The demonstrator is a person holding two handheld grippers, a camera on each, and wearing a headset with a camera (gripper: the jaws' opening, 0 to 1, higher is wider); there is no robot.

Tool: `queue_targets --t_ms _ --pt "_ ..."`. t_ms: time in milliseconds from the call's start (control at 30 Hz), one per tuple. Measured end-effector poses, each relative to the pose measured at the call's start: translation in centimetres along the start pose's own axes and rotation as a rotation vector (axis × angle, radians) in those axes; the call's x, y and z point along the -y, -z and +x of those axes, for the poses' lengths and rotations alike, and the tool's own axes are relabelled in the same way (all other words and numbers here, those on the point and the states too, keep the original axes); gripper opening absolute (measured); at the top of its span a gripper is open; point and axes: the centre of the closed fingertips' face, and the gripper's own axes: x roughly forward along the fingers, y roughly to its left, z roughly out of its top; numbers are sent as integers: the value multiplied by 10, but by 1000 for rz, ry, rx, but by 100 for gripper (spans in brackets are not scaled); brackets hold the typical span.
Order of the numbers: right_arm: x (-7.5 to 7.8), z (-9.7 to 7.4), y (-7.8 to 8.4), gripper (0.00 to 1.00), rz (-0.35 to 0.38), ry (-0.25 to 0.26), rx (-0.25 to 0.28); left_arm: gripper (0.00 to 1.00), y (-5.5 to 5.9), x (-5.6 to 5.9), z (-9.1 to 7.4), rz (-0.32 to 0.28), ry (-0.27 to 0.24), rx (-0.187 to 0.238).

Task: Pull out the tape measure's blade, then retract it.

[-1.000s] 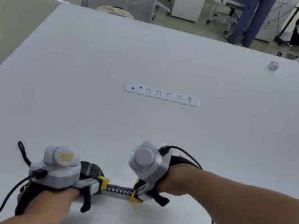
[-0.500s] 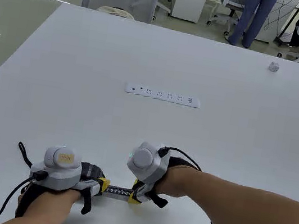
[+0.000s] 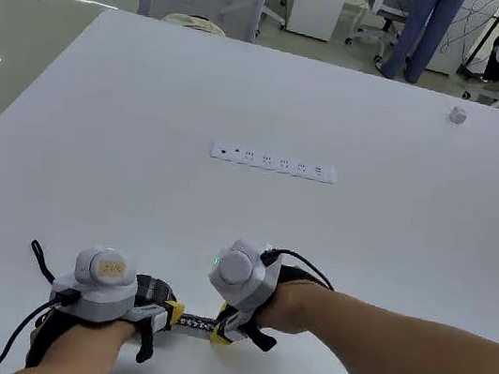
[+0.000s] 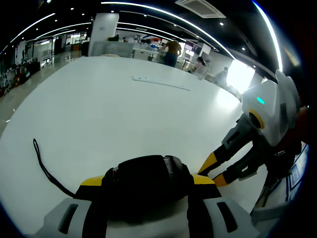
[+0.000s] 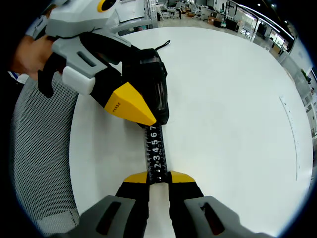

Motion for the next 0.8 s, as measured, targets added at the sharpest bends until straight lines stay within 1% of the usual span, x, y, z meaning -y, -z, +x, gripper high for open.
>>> queue_targets --t_ms 367,800 --pt "0 3 -4 14 -8 -6 0 62 0 0 1 -1 4 1" --pt "-1 4 -11 14 -5 -5 20 62 0 0 1 -4 7 1"
